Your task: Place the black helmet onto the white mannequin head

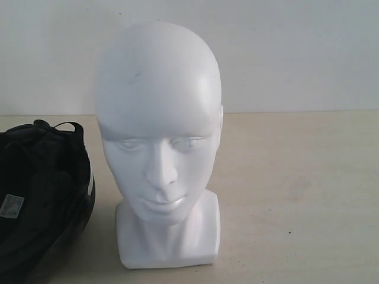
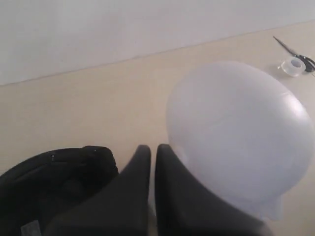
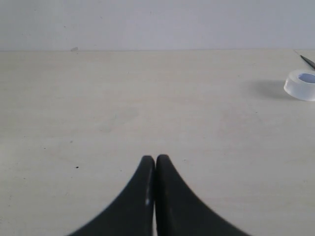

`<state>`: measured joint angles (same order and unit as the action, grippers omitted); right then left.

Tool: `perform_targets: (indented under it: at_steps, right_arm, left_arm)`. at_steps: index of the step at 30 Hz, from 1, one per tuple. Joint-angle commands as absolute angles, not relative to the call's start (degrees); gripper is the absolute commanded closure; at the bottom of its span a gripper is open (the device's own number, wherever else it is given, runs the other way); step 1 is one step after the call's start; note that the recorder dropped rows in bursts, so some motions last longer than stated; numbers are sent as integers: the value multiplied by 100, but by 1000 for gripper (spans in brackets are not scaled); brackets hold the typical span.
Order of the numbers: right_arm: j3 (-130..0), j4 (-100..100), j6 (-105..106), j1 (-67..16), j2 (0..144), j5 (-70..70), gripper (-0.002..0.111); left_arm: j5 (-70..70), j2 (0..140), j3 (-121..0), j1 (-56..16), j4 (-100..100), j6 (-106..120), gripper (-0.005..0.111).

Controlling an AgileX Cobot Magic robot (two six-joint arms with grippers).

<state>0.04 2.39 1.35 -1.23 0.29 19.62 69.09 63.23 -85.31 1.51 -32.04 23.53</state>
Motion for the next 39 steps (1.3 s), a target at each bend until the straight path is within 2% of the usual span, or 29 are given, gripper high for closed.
perform_targets:
  at_steps: [1,4,5,8,12,15,33,39]
  right_arm:
    - [0,222,144,-115,0,1896,109]
    - [0,222,144,-115,0,1896,109]
    - [0,222,144,-115,0,1896,109]
    - [0,222,144,-115,0,1896,109]
    - [0,222,144,-115,0,1896,109]
    - [0,222,144,-115,0,1896,109]
    - [0,222,144,-115,0,1896,109]
    - [0,222,144,-115,0,1896,109]
  left_arm:
    - [6996,6721,-8522,-290,-3208,2490,102]
    - [6996,6969,-8252,-1002,-2867,2490,102]
    - [6996,7077,-8127,-1224,-2542,2490,97]
    - [6996,7265,-7941,-1566,-1927,2287,81]
    - [6996,7455,-7734,-1743,-1268,1625,49]
    - [6996,7578,-7528,-1743,-1180,1183,36]
    - [6996,8144,-6351,-1743,-1198,993,35]
    - [6996,8144,-6136,-1743,-1257,988,23]
